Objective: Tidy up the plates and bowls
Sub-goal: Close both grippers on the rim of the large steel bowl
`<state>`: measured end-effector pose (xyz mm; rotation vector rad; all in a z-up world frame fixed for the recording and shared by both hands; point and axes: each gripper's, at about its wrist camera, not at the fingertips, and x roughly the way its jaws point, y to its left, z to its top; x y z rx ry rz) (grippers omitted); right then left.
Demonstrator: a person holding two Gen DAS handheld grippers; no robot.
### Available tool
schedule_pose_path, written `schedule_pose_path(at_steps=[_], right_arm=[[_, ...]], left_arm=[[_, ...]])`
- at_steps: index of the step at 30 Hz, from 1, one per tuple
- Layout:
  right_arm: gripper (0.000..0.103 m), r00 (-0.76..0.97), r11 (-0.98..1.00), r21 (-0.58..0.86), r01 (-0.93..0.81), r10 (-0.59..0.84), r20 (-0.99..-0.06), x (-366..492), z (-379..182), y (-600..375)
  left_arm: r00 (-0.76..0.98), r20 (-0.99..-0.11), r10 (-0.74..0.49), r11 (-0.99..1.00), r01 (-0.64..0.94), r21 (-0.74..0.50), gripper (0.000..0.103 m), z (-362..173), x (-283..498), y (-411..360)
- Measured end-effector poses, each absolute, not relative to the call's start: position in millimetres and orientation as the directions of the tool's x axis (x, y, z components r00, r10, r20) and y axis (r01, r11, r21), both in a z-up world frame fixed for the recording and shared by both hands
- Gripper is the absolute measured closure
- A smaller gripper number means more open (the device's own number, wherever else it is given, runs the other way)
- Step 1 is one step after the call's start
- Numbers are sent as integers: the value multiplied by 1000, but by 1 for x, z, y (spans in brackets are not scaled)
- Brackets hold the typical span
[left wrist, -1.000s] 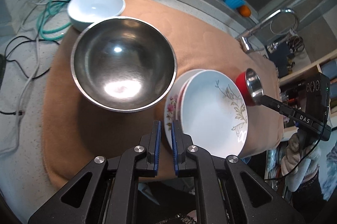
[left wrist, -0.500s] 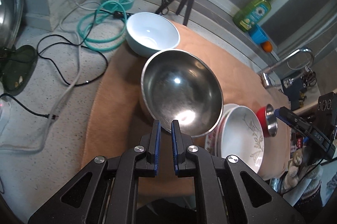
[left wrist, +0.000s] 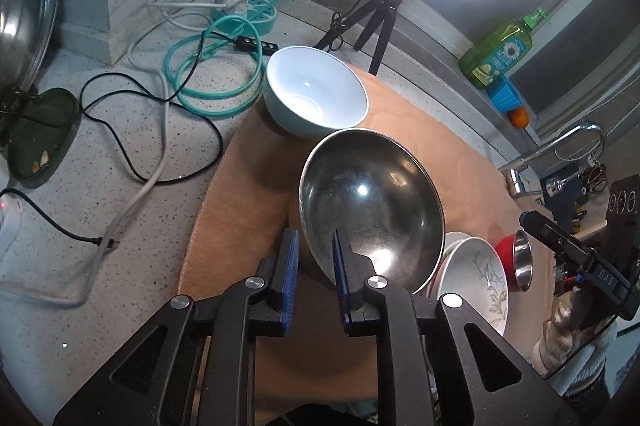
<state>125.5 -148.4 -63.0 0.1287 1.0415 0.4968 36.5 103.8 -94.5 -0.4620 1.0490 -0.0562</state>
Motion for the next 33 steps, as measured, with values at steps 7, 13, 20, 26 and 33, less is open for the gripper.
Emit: schedule_pose_path(at_steps=[7, 13, 20, 26, 33], right_arm=[[52, 330, 872, 381, -309, 474, -817, 149, -81, -132], [66, 255, 859, 405, -312, 487, -835, 161, -99, -115], [69, 201, 853, 414, -319, 488, -849, 167, -114, -95], [82, 165, 859, 408, -308, 471, -867, 173, -128, -88], [91, 136, 861, 402, -313, 459, -878, 174, -137, -82]], left_arm=[[494, -825, -275, 891, -190, -411, 87, -103, 45, 111], [474, -832, -290, 888, -190, -418, 87, -111, 54, 112], [449, -835, -319, 876, -197, -440, 87, -122, 62, 111], [439, -837, -327, 872, -200, -446, 88, -127, 66, 113], [437, -835, -334, 870, -199, -452, 88, -131, 70, 112]])
